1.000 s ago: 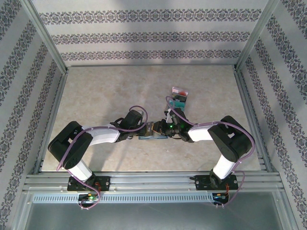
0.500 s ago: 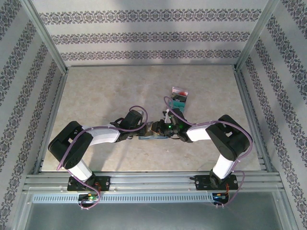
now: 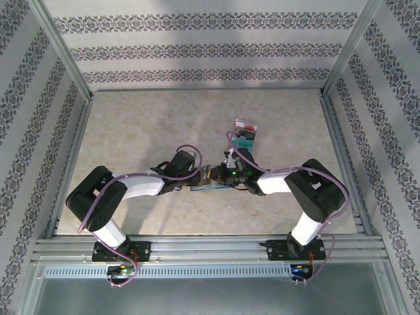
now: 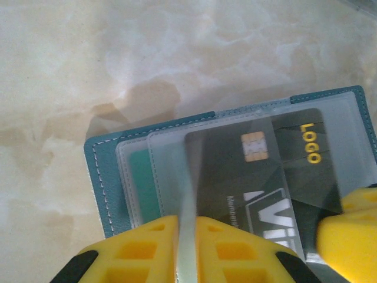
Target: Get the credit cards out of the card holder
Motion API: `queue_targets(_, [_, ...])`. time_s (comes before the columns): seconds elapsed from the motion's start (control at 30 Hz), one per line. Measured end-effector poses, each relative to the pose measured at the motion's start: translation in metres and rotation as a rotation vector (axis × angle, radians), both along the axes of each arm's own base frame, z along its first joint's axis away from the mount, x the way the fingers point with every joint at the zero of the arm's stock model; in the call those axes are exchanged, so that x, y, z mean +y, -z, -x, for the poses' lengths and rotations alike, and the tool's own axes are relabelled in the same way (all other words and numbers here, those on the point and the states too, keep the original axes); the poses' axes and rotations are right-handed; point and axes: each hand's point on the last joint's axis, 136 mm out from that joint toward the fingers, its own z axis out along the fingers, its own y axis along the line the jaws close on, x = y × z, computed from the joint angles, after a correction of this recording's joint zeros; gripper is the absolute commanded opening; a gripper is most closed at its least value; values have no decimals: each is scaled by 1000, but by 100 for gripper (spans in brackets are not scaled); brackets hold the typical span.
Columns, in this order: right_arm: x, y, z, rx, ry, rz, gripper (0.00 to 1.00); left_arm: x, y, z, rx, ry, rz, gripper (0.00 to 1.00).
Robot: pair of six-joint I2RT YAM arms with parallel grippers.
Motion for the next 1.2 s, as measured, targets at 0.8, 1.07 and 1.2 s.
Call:
queue_targets(0.8, [-32,-16,8,-47,-14,210,3,6,0,-4,-5,-21,-10,15])
queue_targets(1.07, [-42,-24,5,-74,-45,295,3,11,0,-4,-14,-23,-35,16])
queue_targets(1.2, [-48,-34,-1,-110,-72,361,1,16,-2,-6,-16,-32,-47,16])
